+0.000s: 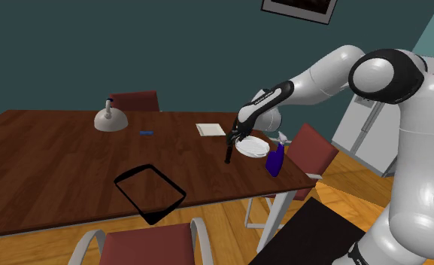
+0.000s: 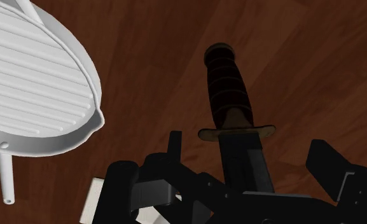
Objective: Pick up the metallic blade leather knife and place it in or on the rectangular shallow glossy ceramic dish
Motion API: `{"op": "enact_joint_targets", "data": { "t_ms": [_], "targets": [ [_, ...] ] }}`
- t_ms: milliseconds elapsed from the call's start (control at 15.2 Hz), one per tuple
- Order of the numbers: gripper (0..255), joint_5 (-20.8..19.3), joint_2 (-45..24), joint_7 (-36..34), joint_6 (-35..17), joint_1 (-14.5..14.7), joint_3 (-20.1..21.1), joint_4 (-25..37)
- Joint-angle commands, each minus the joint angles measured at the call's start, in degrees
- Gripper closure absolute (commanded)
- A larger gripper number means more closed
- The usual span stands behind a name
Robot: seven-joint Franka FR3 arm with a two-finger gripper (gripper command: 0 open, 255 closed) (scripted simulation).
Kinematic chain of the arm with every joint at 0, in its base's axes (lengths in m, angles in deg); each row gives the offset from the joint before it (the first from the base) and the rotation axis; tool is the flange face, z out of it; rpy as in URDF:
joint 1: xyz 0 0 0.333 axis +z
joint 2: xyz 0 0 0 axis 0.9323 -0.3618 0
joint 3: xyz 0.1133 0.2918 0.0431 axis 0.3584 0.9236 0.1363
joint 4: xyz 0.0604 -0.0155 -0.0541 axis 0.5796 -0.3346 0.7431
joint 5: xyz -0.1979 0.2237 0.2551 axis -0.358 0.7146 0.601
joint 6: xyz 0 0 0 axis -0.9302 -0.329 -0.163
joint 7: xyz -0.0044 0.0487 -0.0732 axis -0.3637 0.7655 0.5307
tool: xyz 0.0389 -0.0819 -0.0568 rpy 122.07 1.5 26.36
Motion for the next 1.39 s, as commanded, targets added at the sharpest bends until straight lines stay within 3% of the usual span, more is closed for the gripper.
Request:
{"op": "enact_joint_targets", "data": {
  "t_ms": [0, 198, 726, 792, 1320],
  "targets": [
    [0, 0.49, -1.66, 0.37, -0.81, -0.3, 0.49, 0.95],
    [0, 1.11, -4.63, 0.91, -2.06, -0.8, 1.26, 2.71],
    [0, 1.1, -4.63, 0.9, -2.05, -0.81, 1.26, 2.71],
    [255, 1.1, -4.63, 0.9, -2.05, -0.81, 1.26, 2.71],
    [255, 1.11, -4.61, 0.9, -2.06, -0.81, 1.26, 2.68]
  ]
}}
